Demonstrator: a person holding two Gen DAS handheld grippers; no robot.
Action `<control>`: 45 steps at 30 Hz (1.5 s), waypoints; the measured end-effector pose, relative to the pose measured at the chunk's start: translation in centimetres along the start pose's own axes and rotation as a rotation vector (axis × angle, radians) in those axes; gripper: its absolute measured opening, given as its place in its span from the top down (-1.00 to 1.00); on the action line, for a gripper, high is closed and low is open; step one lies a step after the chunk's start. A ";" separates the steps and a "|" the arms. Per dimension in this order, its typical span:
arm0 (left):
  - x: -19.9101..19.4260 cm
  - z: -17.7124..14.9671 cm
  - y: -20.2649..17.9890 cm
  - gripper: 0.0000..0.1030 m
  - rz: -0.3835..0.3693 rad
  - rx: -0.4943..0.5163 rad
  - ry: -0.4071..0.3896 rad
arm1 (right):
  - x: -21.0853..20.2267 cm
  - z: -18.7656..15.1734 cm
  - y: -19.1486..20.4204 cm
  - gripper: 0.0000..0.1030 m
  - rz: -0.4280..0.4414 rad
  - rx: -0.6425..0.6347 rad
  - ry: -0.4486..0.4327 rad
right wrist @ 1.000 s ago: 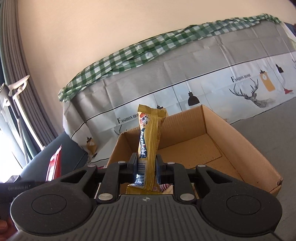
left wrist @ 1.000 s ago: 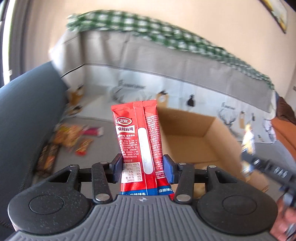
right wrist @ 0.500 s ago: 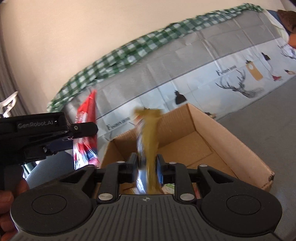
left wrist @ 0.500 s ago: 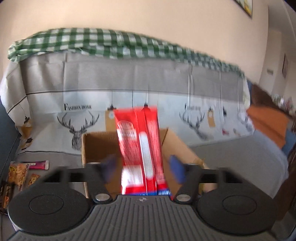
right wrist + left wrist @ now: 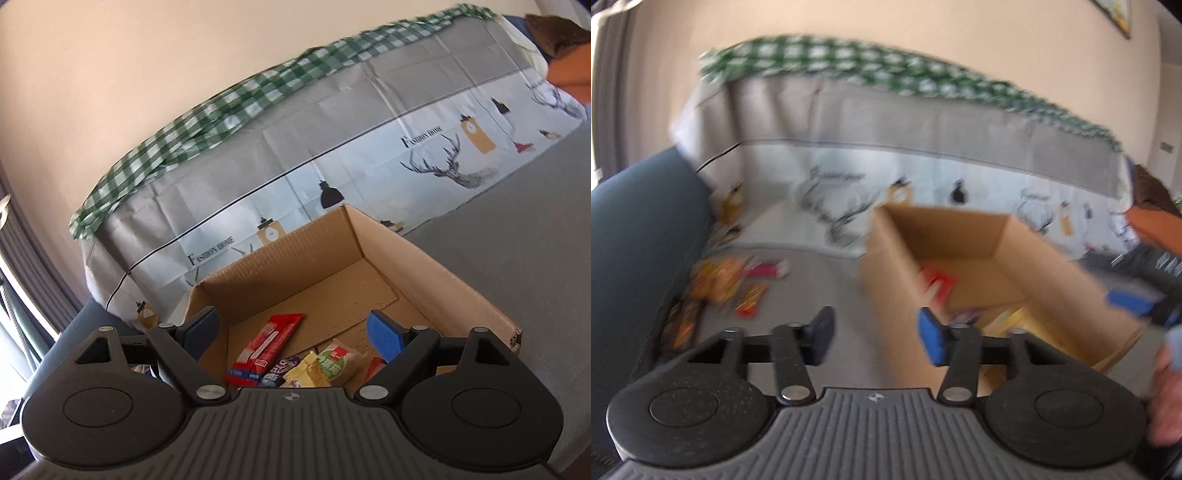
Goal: Organize snacks
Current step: 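Move left gripper down to the dark brown chocolate bar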
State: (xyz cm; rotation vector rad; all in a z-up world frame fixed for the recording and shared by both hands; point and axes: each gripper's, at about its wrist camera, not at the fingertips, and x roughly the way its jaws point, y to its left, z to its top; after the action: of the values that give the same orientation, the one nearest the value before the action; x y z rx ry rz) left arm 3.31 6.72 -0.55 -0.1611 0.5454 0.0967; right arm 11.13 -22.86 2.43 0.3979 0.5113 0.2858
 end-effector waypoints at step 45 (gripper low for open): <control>13.8 -1.9 13.2 -0.39 0.475 -0.116 0.167 | 1.7 -3.3 7.2 0.12 0.041 -0.347 0.065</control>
State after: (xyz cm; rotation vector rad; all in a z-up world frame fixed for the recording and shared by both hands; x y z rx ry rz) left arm 12.25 20.06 -11.05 -0.1508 0.7378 0.5820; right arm 9.60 -14.91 2.26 0.0620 0.5065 0.4207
